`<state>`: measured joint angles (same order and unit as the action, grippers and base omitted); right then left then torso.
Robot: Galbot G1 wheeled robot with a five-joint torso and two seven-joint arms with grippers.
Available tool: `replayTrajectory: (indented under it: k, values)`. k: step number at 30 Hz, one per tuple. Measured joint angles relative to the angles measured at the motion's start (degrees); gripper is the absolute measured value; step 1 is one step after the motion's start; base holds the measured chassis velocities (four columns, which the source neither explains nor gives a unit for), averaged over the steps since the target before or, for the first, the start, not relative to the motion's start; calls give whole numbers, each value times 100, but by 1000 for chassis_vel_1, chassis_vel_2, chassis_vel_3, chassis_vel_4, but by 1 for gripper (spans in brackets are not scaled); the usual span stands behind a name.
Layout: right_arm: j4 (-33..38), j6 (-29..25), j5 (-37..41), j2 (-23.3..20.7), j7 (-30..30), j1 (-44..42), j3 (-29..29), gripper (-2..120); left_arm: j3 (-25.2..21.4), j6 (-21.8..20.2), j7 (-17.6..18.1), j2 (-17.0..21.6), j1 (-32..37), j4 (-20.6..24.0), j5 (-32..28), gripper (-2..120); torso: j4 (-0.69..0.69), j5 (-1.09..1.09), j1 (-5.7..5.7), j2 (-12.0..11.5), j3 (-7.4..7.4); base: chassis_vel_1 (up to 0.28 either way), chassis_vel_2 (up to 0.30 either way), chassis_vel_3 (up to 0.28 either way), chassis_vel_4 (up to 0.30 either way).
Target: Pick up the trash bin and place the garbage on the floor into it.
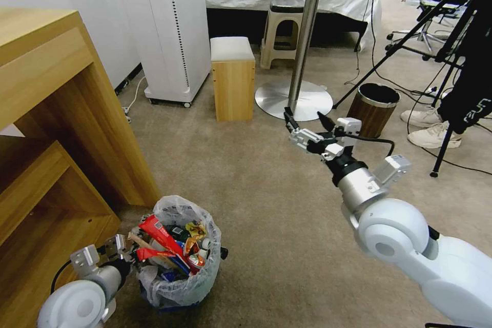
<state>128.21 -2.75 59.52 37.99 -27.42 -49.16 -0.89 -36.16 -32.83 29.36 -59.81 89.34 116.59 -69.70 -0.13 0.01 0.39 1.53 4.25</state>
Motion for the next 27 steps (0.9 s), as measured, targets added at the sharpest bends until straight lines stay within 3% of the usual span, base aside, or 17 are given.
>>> replayTrajectory:
  k: [10, 19, 27]
  values:
    - [-183, -71, -134, 111, 39, -84, -20, 100, 317, 39, 351, 232, -364, -274, -467, 0, 2, 5, -1, 1, -2, 0, 0, 0, 0]
    - [-249, -88, -259, 154, 58, -231, -128, 100, 478, 50, 402, 328, -431, -247, -491, 0, -1, -3, 0, 1, 0, 0, 0, 0, 0]
    - [-302, -111, -322, 231, 90, -283, -149, 100, 524, 102, 255, 323, -360, -57, -251, 27, -2, -10, 0, -1, 2, 0, 0, 0, 0]
